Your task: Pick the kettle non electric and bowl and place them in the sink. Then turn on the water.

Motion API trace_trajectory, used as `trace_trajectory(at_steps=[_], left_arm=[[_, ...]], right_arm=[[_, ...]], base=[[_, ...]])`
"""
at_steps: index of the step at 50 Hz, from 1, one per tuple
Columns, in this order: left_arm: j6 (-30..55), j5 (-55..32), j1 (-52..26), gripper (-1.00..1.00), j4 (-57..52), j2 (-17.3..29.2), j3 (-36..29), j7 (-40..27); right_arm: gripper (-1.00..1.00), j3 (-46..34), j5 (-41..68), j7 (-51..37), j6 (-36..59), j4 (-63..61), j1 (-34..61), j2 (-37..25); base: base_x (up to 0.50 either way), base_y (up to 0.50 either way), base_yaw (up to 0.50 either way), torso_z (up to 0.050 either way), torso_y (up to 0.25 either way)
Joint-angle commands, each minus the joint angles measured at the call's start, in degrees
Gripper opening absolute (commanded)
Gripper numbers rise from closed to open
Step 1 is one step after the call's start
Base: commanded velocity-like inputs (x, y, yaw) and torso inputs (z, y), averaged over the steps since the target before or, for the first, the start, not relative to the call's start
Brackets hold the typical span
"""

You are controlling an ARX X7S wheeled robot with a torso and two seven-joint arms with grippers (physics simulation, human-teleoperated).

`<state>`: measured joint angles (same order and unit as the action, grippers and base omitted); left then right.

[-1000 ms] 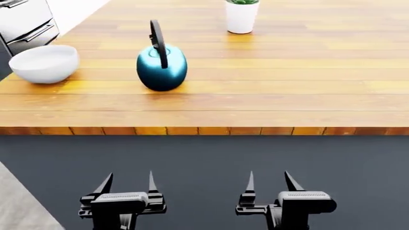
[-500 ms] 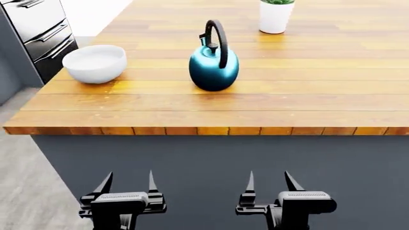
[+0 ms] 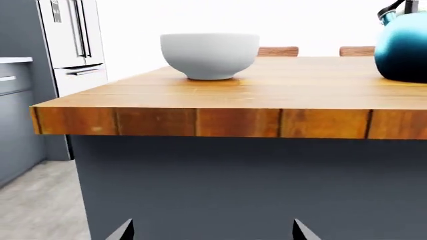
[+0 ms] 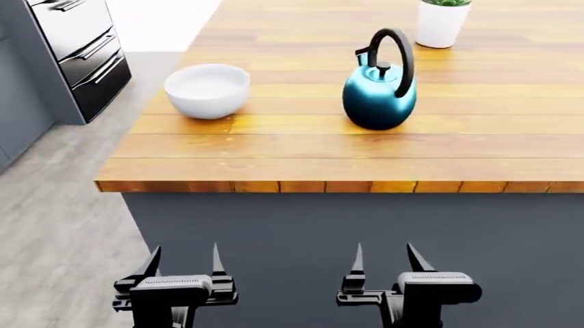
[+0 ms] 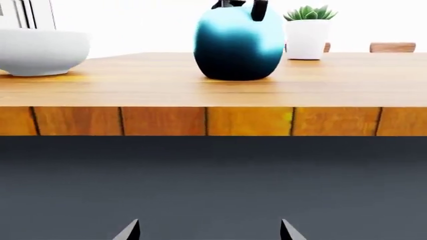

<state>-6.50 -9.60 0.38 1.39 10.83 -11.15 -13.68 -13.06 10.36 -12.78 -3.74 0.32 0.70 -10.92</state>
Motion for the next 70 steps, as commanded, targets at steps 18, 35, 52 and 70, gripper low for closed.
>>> trace_trajectory(at_steps=[18,35,52,70], left_arm=[[25.4,-15.5,1.0,1.00,-28.4,11.3,2.9,0.3],[69.0,-72.5,-38.1,1.00,-43.2,32.2,15.1,-20.6],[80.6,-76.6,-74.6,1.00,-20.7,30.6,0.2,-20.3],[73.7,-56.5,-92.0,1.00,2.2,20.2,-12.1,-8.3]], right_arm=[[1.00,1.8,5.4,-5.2,18.3,-24.3,0.3,-5.7],[1.00,14.8,27.6,-9.6,64.2,-47.7,31.2,-17.1],[1.00,11.7,37.6,-6.7,86.2,-33.9,69.8,-22.0],[1.00,-6.1,26.5,1.0,77.5,-7.8,92.5,-21.8]], base=[[0.00,0.00,0.00,0.000,0.000],[0.00,0.00,0.00,0.000,0.000],[0.00,0.00,0.00,0.000,0.000],[0.00,0.00,0.00,0.000,0.000]])
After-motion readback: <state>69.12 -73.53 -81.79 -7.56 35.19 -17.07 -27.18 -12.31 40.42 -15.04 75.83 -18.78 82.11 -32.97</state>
